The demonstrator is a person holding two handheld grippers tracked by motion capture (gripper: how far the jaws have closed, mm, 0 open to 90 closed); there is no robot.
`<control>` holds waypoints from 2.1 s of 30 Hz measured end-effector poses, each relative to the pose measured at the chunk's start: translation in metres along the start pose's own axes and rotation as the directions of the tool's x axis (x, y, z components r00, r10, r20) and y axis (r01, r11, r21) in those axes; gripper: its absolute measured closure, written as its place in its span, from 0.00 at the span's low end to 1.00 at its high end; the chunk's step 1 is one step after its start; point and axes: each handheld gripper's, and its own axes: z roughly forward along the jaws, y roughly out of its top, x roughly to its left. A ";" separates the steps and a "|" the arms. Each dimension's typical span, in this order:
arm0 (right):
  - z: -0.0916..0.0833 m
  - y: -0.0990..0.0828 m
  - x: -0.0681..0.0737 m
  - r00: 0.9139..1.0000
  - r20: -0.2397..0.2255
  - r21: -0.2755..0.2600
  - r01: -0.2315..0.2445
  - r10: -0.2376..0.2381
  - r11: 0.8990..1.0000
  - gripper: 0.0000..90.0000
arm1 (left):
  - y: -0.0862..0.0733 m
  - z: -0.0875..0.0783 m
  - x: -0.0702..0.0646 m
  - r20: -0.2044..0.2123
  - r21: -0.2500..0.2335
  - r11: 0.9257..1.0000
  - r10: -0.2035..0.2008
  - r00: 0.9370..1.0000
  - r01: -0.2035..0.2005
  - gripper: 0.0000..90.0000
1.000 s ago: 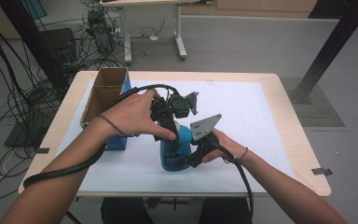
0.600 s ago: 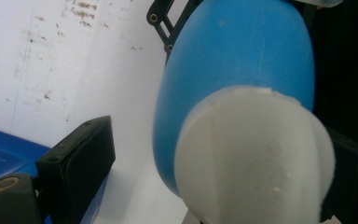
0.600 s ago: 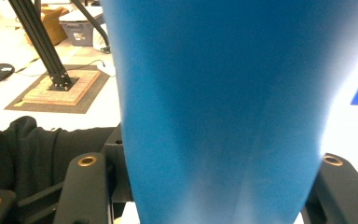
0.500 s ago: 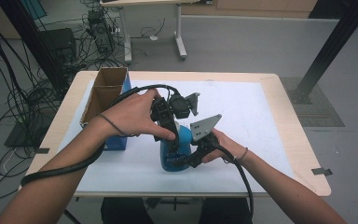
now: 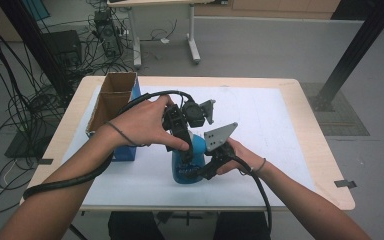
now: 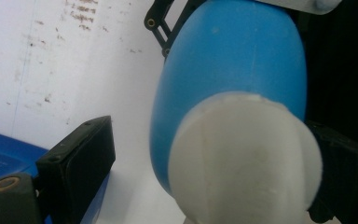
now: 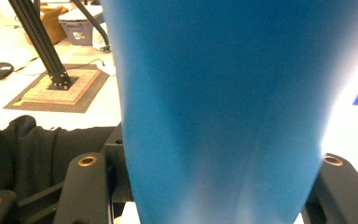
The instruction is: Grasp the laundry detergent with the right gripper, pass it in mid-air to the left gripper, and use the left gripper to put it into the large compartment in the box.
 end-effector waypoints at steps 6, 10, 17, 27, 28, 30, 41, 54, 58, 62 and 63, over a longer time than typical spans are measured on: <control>0.000 0.000 0.000 1.000 -0.002 0.000 -0.001 0.001 1.000 0.46 | 0.000 0.001 0.000 0.001 0.007 1.000 0.007 1.000 -0.007 0.10; 0.000 0.000 0.000 1.000 -0.002 0.003 0.000 0.000 1.000 0.46 | 0.000 0.001 0.000 0.004 0.007 1.000 0.008 1.000 -0.008 0.10; 0.001 0.000 0.000 1.000 -0.005 0.001 0.000 0.000 1.000 0.46 | 0.000 0.001 0.001 0.003 0.005 1.000 0.006 1.000 -0.006 0.10; 0.000 0.000 0.000 1.000 -0.005 0.003 0.001 -0.001 1.000 0.46 | 0.000 0.000 0.001 0.003 0.004 1.000 0.006 1.000 -0.006 0.09; 0.000 0.000 0.000 1.000 -0.004 0.003 0.002 -0.002 1.000 0.46 | 0.000 0.000 0.001 0.003 0.000 1.000 0.006 1.000 -0.006 0.09; 0.000 0.000 0.000 1.000 -0.004 0.002 0.001 -0.001 1.000 0.46 | 0.000 -0.001 0.000 0.002 0.002 1.000 0.007 1.000 -0.007 0.09; 0.001 0.001 0.001 1.000 -0.005 0.002 0.006 -0.006 1.000 0.46 | 0.001 -0.001 -0.002 0.004 0.009 1.000 0.015 1.000 -0.015 0.09; 0.001 0.003 0.001 1.000 -0.007 0.008 0.019 -0.019 1.000 0.46 | 0.007 0.002 -0.005 0.015 0.034 0.997 0.062 0.998 -0.063 0.11; 0.001 0.003 0.001 1.000 -0.009 0.010 0.023 -0.023 1.000 0.46 | 0.007 0.000 -0.006 0.014 0.033 0.995 0.089 0.996 -0.089 0.14; 0.001 0.003 0.001 1.000 -0.010 0.010 0.023 -0.023 1.000 0.46 | 0.008 -0.002 -0.007 0.025 0.038 0.993 0.111 0.994 -0.111 0.20; 0.001 0.003 0.001 1.000 -0.011 0.009 0.024 -0.024 1.000 0.46 | 0.009 -0.001 -0.007 0.024 0.045 0.993 0.110 0.994 -0.111 0.22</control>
